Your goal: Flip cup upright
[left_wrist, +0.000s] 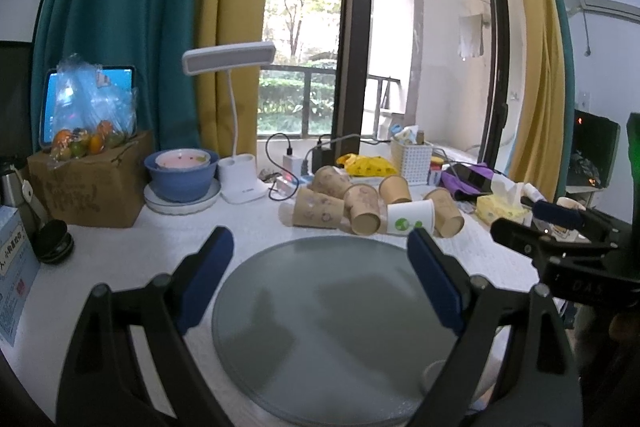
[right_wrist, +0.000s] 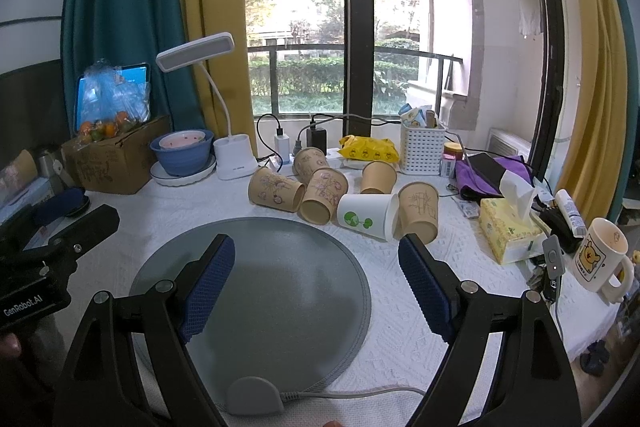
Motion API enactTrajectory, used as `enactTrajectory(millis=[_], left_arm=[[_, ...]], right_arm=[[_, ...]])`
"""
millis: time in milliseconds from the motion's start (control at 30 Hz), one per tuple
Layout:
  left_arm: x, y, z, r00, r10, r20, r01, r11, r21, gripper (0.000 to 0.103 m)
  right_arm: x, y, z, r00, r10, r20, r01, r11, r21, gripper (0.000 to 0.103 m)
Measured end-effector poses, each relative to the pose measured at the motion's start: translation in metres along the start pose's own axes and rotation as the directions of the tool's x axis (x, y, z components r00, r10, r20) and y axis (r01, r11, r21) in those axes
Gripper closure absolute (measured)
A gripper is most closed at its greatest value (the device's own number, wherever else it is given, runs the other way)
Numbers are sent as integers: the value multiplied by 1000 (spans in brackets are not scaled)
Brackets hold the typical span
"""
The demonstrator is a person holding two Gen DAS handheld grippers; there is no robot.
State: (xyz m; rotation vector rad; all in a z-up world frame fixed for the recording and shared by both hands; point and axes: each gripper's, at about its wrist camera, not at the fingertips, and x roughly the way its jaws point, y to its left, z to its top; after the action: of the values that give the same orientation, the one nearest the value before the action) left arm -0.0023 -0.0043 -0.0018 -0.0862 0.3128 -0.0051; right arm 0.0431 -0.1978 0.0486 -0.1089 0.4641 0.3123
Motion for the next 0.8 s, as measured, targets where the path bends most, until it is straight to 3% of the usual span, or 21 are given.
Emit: enactTrajectory(millis=[500,800], left_arm=[[6,-4,-1,1000,-11,-17,11,1000,12,13],[60,-10,0,991,-66,-118,70,997,26,13]], right_arm=[[8,-5,-2,1000,-12,-9,12,1000,0,17],[51,-38,-1,997,-44,-62,46,999,27,17]])
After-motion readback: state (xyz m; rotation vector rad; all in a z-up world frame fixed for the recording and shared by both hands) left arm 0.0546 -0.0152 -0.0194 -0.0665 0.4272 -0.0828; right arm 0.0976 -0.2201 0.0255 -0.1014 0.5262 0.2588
